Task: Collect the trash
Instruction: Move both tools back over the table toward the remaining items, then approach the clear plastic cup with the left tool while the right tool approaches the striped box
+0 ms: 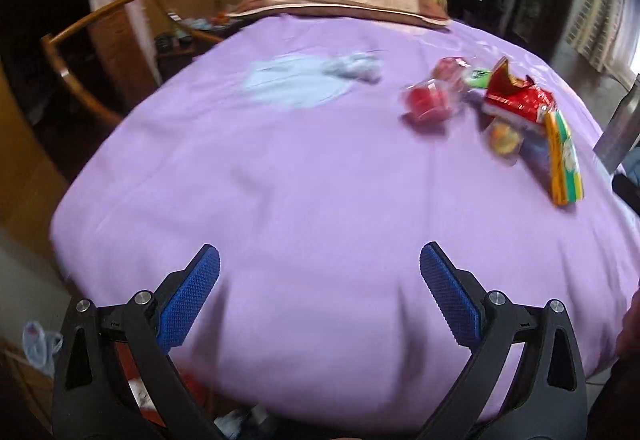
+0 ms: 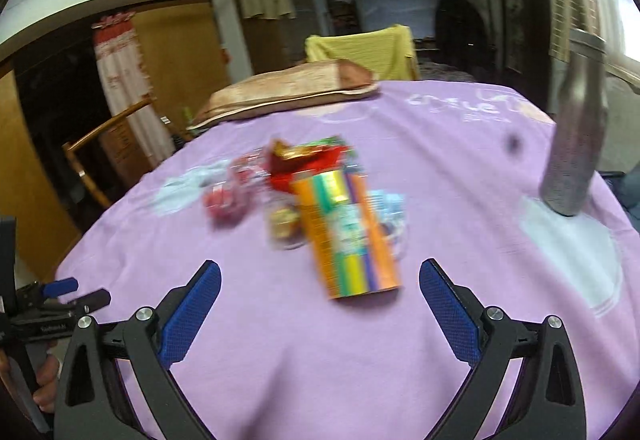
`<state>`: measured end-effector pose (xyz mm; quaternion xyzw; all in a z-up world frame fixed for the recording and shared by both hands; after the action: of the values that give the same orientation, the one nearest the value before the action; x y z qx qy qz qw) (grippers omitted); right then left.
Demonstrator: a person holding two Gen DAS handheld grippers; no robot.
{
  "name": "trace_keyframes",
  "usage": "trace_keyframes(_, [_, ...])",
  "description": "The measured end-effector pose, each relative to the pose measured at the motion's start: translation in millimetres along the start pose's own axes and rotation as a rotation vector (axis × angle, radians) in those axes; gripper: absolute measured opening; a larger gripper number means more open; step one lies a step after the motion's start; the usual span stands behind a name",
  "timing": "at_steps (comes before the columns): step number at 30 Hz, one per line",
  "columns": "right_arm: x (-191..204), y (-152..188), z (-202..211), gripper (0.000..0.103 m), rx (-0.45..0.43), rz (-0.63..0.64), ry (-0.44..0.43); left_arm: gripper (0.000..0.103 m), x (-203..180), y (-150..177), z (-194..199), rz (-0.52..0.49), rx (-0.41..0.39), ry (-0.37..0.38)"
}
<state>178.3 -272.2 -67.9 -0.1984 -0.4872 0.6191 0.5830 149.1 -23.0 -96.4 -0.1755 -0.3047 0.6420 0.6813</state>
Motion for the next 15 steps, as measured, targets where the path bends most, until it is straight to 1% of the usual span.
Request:
trace_keyframes(1, [-9.4, -1.1, -2.1, 0.098, -0.006, -0.008, 0.015, 0.096, -11.1, -10.3, -5.8, -0.010, -0.001, 0.012])
trace_keyframes(3, [-15.4, -1.2, -3.1, 0.098, -0.011, -0.017, 0.024, 0.096, -31.8, -29.9, -18.1, -0.024, -0.005, 0.028])
trace_keyframes(5, [-26.9, 1.5, -5.7, 0.098, -0.018, -0.024, 0.034, 0.096, -44.7, -43.8, -24.4, -0.037, -0.010, 0.048])
trace_keyframes(6, [-32.6, 3.4, -9.8, 0.098, 0.000, -0.047, 0.025, 0.096, -51.2, -50.8, -28.6, -0.043, -0.011, 0.056])
trace_keyframes(7, [-35.4, 5.1, -11.1, 0.098, 0.008, -0.073, -0.007, 0.096, -59.2, -59.2, -34.3, -0.048, -0.011, 0.062])
trace_keyframes(8, [-38.9, 5.3, -8.3, 0.098, 0.003, -0.098, -0.028, 0.096, -66.6, -66.1, -39.3, -0.053, -0.010, 0.071])
trace_keyframes(10, [-43.8, 5.3, -6.6, 0.098, -0.014, -0.138, -0.042, 0.096, -82.6, -80.0, -49.0, -0.061, -0.007, 0.096])
trace_keyframes(13, [-47.9, 8.0, -7.1, 0.098, -0.015, -0.179, -0.078, 0.097, -102.9, -96.6, -62.8, -0.082, -0.001, 0.119])
trace_keyframes(15, [-52.4, 9.2, -7.0, 0.098, -0.020, -0.209, -0.100, 0.097, -113.9, -106.6, -72.1, -0.099, -0.004, 0.110])
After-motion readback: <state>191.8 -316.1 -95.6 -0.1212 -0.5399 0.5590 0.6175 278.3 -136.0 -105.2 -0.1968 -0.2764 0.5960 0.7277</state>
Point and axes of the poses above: each gripper's, at about its wrist camera, not at the fingertips, and z roughly against the way its jaws point, x to its left, y to its underside, the point moved 8 cm from there along -z, roughly the way its jaws point, and after that the axes turned 14 degrees about -y, right-handed, at the moved point
